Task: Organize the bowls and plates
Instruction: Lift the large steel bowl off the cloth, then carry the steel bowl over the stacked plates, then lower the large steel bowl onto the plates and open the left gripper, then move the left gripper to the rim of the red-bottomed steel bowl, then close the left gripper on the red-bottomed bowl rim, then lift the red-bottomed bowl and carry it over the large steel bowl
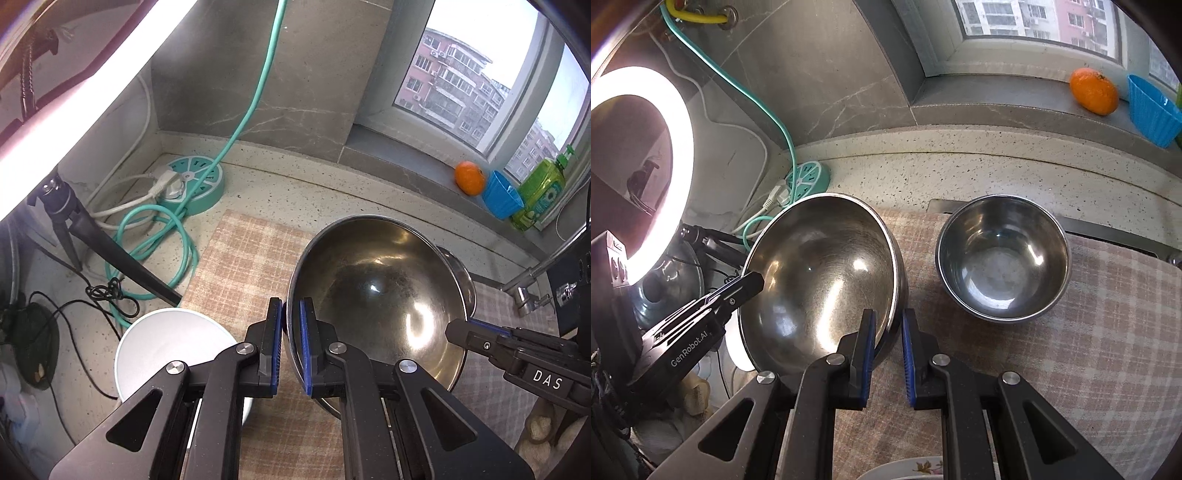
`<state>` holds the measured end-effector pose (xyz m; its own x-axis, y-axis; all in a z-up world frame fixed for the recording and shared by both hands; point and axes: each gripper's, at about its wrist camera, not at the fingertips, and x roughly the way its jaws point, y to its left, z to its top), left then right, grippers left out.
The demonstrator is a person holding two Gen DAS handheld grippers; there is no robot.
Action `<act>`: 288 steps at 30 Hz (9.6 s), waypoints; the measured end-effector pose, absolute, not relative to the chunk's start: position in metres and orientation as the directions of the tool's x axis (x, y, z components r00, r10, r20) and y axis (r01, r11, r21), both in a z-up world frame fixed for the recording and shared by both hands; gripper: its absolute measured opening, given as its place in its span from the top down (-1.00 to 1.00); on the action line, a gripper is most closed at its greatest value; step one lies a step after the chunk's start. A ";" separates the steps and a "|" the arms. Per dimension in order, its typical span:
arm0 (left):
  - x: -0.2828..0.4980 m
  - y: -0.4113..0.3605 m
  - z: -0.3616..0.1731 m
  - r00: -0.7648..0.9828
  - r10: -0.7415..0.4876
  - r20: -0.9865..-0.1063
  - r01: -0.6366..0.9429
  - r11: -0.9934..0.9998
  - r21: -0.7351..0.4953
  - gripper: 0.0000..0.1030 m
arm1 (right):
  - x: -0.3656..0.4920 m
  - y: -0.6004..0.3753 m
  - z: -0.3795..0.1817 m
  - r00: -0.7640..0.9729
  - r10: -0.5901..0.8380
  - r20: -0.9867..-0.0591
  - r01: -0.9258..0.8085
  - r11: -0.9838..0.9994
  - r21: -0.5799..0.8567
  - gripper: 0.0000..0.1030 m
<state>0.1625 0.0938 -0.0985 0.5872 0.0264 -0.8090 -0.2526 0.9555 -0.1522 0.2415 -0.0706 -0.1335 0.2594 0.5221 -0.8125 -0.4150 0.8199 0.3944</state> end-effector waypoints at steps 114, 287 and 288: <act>0.158 -0.188 -0.150 0.366 -0.303 -0.880 0.246 0.943 -0.223 0.79 | 0.137 -0.380 -0.193 0.337 0.319 -0.886 0.043 0.935 0.353 0.72; 0.184 -0.107 -0.082 0.439 -0.345 -0.830 0.098 0.936 -0.338 0.92 | 0.216 -0.303 -0.113 0.356 0.452 -0.818 -0.078 0.886 0.456 0.92; 0.183 -0.110 -0.082 0.438 -0.348 -0.829 0.104 0.935 -0.338 0.92 | 0.214 -0.306 -0.113 0.358 0.451 -0.818 -0.074 0.887 0.456 0.92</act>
<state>0.1826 -0.1099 -0.0815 0.4379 -0.3482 -0.8289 0.1036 0.9353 -0.3382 0.2136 -0.3062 -0.1132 0.3582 0.4508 -0.8176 -0.0739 0.8867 0.4565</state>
